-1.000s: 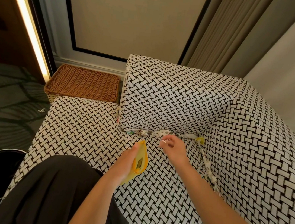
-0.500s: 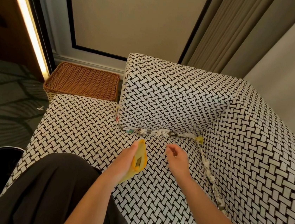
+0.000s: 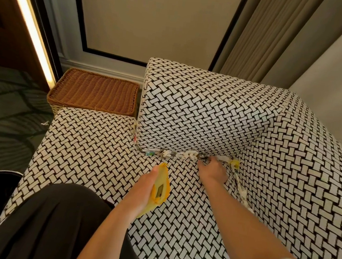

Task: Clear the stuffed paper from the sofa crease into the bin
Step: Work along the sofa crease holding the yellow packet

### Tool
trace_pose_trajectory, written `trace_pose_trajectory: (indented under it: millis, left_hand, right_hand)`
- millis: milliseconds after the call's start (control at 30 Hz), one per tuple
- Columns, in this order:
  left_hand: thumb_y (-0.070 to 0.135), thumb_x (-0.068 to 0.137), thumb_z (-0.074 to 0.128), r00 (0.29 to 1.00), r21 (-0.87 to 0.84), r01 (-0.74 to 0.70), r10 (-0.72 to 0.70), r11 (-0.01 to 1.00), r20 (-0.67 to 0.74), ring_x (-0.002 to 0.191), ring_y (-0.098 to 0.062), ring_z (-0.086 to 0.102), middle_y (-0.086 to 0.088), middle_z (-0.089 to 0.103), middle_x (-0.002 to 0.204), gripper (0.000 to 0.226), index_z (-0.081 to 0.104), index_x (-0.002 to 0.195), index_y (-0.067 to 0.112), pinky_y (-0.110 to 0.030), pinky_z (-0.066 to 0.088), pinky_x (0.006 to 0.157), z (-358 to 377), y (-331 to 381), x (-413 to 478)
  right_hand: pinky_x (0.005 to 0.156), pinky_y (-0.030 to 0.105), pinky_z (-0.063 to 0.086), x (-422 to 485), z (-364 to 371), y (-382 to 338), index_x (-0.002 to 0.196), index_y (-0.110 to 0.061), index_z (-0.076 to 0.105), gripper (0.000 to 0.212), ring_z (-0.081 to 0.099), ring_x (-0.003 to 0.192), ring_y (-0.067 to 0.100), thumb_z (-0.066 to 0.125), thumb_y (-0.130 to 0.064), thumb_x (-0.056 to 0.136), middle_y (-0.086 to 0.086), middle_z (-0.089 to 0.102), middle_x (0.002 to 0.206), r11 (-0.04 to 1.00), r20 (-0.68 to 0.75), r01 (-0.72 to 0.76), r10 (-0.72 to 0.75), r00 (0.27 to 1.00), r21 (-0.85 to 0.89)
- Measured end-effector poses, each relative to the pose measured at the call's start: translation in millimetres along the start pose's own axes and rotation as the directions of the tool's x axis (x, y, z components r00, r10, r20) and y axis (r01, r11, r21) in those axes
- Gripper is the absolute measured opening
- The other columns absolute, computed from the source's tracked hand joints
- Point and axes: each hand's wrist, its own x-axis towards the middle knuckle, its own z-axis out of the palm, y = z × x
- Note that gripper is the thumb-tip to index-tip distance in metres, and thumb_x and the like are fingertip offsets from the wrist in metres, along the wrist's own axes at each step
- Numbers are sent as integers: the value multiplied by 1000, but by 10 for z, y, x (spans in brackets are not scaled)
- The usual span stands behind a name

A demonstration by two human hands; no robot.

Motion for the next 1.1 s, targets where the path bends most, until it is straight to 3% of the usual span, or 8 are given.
trace_pose_trajectory:
  millis: [133,300,500,633,733,867,1000,1100]
  left_hand:
    - [62,85,18,1000,-13,14,-14,1000,1,79,-26,51,-16,54,89,65,51,95,7,-25,47,70,-20,-22,36]
    - [85,60,27,999,-43,16,-18,999,-48,84,-31,61,-16,62,95,97,47,120,12,-43,51,89,-13,-113,112]
    - [94,50,31,999,-73,13,-15,997,-29,93,-28,63,-15,63,104,111,43,126,14,-42,50,90,0,-137,163]
    - [73,69,27,1000,-127,12,-13,992,-6,96,-23,62,-15,59,111,86,37,132,15,-24,50,73,7,-122,162]
    - [74,67,26,1000,-106,4,-6,994,-23,95,-24,61,-14,59,109,88,37,131,15,-30,49,82,6,-124,176]
    - [73,68,25,1000,-109,4,-6,994,-18,91,-21,62,-11,61,105,84,41,126,14,-24,49,73,11,-114,166]
    - [82,60,27,1000,-97,4,-6,995,-28,95,-23,62,-13,61,107,97,42,128,13,-40,49,91,-3,-150,193]
    - [86,58,30,1000,-100,11,-14,995,-22,97,-25,62,-11,61,108,100,42,127,14,-42,48,93,1,-144,187]
  right_hand:
    - [92,38,40,119,-21,-43,117,-22,54,44,54,106,29,50,-52,85,9,62,114,999,43,-15,17,999,-30]
    - [81,34,38,180,-75,-92,111,-20,55,46,55,104,27,50,-56,84,8,63,109,994,65,7,0,998,-107]
    - [74,29,37,204,-50,-160,107,-15,59,52,57,98,24,56,-58,79,7,63,107,990,60,-43,51,997,-135]
    - [79,30,37,249,9,-133,110,-19,62,43,57,101,25,55,-51,83,6,63,107,995,53,-8,14,998,-104]
    - [79,31,36,245,5,-107,113,-24,62,36,55,103,25,53,-47,86,6,63,108,996,52,28,-24,998,-81]
    - [86,33,39,284,0,-57,116,-27,60,36,56,105,25,52,-47,87,4,63,111,996,106,65,-59,993,-57]
    - [90,36,40,315,-3,-37,117,-29,57,39,55,107,25,49,-50,86,4,61,113,996,160,75,-65,985,-56]
    - [88,36,39,299,-2,-17,117,-30,54,40,54,106,25,49,-50,84,4,60,111,994,169,102,-94,981,-44]
